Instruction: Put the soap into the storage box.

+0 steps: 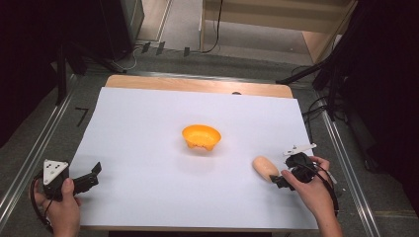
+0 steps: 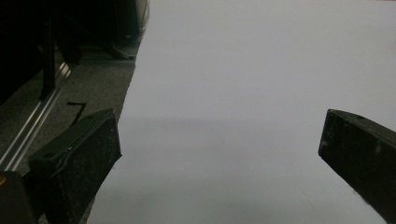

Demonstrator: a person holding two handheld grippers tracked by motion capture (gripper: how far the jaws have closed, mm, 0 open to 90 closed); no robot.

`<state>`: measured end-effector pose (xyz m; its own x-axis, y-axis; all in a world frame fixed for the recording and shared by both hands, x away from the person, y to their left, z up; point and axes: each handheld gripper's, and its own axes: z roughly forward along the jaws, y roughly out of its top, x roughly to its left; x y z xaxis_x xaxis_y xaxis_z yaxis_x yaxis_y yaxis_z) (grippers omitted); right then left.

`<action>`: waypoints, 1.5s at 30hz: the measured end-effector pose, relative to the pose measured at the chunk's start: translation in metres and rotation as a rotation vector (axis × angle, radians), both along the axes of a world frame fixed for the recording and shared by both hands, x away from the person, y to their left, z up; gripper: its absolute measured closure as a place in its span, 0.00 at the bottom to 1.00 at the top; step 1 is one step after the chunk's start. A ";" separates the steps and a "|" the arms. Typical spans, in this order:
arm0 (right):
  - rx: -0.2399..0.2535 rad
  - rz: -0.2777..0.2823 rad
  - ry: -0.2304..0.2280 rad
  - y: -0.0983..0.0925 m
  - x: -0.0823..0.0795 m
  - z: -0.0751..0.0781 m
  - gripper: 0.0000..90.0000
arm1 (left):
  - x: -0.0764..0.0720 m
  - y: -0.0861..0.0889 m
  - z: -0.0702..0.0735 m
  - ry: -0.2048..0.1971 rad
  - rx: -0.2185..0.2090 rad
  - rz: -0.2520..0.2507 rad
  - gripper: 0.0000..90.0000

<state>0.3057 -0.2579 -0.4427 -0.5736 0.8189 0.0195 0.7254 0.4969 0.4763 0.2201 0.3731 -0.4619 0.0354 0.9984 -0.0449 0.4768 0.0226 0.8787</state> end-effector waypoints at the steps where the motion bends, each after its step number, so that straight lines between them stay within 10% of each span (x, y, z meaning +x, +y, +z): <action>1: 0.001 0.005 0.000 0.001 0.001 0.000 0.07 | 0.000 0.000 0.000 0.000 -0.001 0.000 0.00; 16: 0.035 0.025 0.033 0.027 0.014 0.000 0.15 | 0.000 0.000 0.000 0.007 -0.004 -0.003 0.00; 45: -0.061 -0.003 0.099 0.044 0.024 -0.014 0.36 | 0.001 0.001 0.000 0.008 -0.005 -0.014 0.00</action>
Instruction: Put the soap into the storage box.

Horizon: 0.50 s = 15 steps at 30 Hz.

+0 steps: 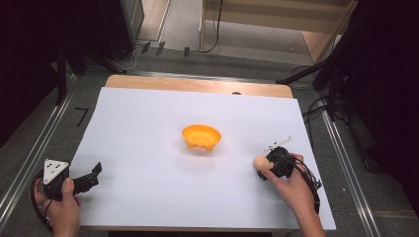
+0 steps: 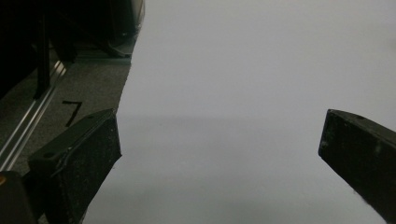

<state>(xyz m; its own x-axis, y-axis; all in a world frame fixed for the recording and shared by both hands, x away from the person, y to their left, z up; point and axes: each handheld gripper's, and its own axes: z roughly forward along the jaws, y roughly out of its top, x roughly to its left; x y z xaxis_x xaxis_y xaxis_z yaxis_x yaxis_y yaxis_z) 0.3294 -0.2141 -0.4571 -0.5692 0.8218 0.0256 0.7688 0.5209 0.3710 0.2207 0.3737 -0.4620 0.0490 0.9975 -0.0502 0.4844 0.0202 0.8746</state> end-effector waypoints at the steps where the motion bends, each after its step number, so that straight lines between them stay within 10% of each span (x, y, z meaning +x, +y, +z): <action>1: 0.000 -0.007 0.002 0.001 0.000 0.000 0.36 | 0.000 0.000 0.000 -0.001 -0.003 -0.001 0.00; 15: 0.017 0.022 -0.017 -0.002 -0.001 -0.001 0.37 | 0.000 0.000 0.000 0.001 -0.003 -0.003 0.00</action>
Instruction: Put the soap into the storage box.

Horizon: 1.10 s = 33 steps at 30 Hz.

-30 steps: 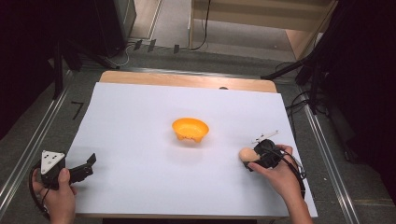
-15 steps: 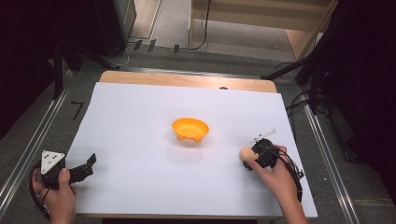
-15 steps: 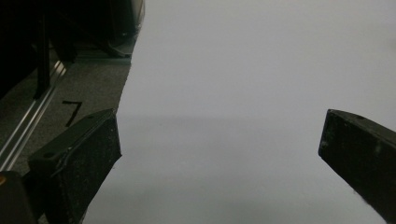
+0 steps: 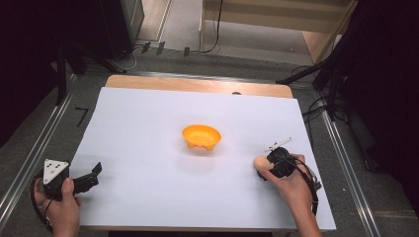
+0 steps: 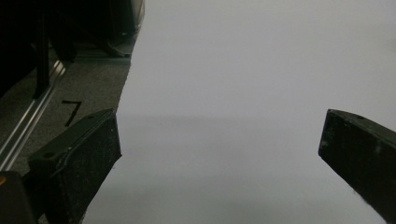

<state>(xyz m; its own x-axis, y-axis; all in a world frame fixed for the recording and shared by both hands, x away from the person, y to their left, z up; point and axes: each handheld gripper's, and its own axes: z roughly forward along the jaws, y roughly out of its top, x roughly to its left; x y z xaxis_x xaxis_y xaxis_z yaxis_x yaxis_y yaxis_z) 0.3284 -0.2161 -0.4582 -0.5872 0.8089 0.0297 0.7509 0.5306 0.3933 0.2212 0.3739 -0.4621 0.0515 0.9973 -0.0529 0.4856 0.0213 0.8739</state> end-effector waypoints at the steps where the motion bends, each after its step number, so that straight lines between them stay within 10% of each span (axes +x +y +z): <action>1: 0.001 0.016 -0.004 -0.001 0.000 0.000 0.37 | 0.000 0.000 0.000 0.000 -0.001 0.001 0.00; 33: 0.034 0.261 -0.114 0.024 0.037 0.059 0.37 | 0.000 0.000 0.000 -0.003 -0.002 0.002 0.00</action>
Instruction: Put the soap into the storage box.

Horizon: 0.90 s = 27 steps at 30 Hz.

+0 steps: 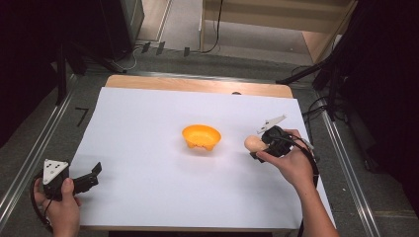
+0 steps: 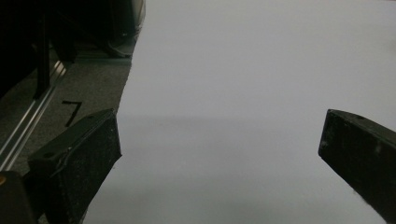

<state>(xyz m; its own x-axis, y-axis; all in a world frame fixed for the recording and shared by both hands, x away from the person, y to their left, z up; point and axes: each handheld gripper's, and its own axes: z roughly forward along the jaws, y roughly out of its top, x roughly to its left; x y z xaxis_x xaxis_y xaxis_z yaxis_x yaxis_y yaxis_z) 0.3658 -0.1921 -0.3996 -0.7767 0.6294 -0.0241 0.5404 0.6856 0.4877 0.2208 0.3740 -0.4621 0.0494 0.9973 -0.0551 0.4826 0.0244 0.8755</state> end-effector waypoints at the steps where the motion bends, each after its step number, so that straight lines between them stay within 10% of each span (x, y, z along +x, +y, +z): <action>1: 0.000 0.000 0.000 0.000 0.000 0.000 0.37 | 0.000 0.000 0.000 0.000 0.001 0.001 0.00; 27: 0.016 0.161 -0.054 0.037 0.033 0.014 0.37 | 0.000 0.000 0.000 0.001 0.004 0.005 0.00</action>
<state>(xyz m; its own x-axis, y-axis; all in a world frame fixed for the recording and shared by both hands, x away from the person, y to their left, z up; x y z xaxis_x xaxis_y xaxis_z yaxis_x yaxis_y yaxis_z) 0.3986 -0.1555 -0.3860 -0.8655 0.4974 -0.0593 0.3969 0.7532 0.5246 0.2207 0.3738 -0.4621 0.0447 0.9977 -0.0507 0.4834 0.0229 0.8751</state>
